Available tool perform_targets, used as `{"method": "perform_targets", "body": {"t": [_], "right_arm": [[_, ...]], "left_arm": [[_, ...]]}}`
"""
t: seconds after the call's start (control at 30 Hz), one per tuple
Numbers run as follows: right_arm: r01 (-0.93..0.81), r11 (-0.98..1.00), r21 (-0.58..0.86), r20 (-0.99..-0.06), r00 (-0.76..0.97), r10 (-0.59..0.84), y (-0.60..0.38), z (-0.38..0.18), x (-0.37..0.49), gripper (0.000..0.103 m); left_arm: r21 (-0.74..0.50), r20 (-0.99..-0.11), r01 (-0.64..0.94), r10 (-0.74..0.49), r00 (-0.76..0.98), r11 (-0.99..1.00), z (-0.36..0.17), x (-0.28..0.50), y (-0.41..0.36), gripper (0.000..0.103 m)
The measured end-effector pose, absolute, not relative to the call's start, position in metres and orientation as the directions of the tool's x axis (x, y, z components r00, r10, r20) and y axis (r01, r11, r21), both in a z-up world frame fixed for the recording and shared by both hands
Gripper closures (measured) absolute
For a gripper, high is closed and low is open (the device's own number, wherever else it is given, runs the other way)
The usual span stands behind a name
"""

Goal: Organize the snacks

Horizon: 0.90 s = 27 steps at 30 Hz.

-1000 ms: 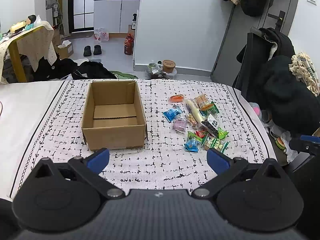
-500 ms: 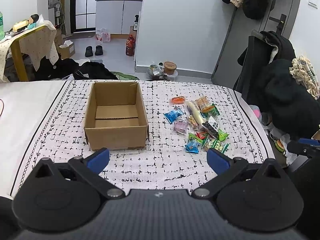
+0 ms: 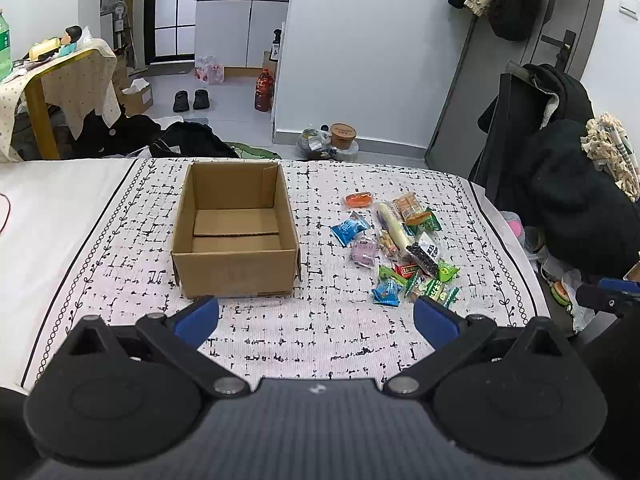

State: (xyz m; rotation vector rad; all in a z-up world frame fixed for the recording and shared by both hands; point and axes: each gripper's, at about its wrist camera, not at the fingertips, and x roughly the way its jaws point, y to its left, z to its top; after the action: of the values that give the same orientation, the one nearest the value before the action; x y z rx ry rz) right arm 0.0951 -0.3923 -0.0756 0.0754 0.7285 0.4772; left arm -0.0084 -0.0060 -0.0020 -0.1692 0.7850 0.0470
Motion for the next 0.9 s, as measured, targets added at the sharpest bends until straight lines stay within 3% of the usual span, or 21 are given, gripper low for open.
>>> {"method": "perform_targets", "body": {"t": [0.9], "right_arm": [[-0.405,0.891,0.206,-0.613,0.656,0.440,-0.3897,-0.0708,0.0951,0.000]], "left_arm": [[-0.138,-0.704,-0.099,-0.028,0.710,0.985,0.0000,-0.0099,-0.0078,0.000]]}}
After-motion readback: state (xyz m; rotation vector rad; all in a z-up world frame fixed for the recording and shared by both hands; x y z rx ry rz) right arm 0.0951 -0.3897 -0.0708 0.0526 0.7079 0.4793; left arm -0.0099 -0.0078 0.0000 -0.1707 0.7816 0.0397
